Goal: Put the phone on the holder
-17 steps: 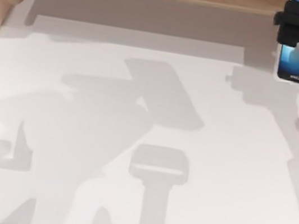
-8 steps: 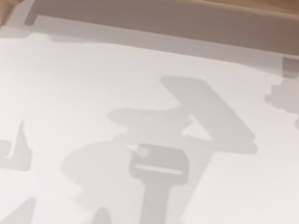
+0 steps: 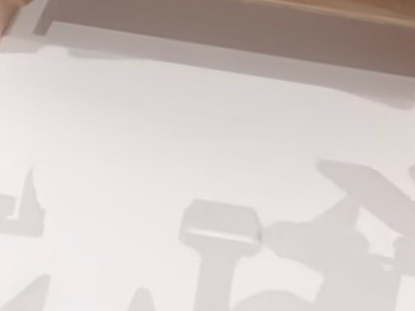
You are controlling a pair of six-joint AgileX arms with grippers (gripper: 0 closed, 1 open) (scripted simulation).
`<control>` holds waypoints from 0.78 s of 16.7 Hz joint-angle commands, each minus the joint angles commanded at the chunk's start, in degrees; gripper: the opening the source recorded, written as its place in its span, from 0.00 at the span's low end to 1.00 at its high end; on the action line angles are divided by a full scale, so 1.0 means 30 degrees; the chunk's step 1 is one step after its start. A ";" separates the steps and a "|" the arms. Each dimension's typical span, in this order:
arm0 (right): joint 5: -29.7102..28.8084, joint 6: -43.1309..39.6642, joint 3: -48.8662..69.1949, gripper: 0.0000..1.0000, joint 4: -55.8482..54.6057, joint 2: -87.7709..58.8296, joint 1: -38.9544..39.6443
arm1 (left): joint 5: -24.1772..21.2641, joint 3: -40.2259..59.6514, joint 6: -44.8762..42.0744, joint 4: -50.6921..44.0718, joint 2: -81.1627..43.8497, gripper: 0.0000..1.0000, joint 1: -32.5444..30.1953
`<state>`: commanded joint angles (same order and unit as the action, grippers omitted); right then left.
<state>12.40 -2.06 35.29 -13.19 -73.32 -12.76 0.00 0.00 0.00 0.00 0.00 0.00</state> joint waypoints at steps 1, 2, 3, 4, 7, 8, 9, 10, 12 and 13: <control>0.0202 -0.0167 -0.0692 0.00 -0.0602 0.0456 -0.0545 | 0.0000 0.0000 0.0000 0.0000 0.0000 1.00 0.0000; 0.0338 -0.0300 -0.1214 0.00 -0.1045 0.0827 -0.1000 | 0.0000 0.0000 0.0000 0.0000 0.0000 1.00 0.0000; 0.0431 -0.0409 -0.1617 0.00 -0.1378 0.1127 -0.1374 | 0.0000 0.0000 0.0000 0.0000 0.0000 1.00 0.0000; 0.0466 -0.0481 -0.1843 0.00 -0.1552 0.1311 -0.1602 | 0.0000 0.0000 0.0000 0.0000 0.0000 1.00 0.0000; 0.0473 -0.0497 -0.1893 0.00 -0.1590 0.1351 -0.1652 | 0.0000 0.0000 0.0000 0.0000 0.0000 1.00 0.0000; 0.0473 -0.0497 -0.1893 0.00 -0.1590 0.1351 -0.1652 | 0.0000 0.0000 0.0000 0.0000 0.0000 1.00 0.0000; 0.0473 -0.0497 -0.1893 0.00 -0.1590 0.1351 -0.1652 | 0.0000 0.0000 0.0000 0.0000 0.0000 1.00 0.0000; 0.0456 -0.0450 -0.1858 0.00 -0.1555 0.1268 -0.1586 | 0.0000 0.0000 0.0000 0.0000 0.0000 1.00 0.0000; 0.0395 -0.0400 -0.1962 0.00 -0.1481 0.1161 -0.1553 | 0.0000 0.0000 0.0000 0.0000 0.0000 1.00 0.0000; 0.0310 -0.0306 -0.2068 0.00 -0.1422 0.1049 -0.1531 | 0.0000 0.0000 0.0000 0.0000 0.0000 1.00 0.0000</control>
<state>13.33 -2.98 29.08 -17.46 -70.17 -17.35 0.00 0.00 0.00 0.00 0.00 0.00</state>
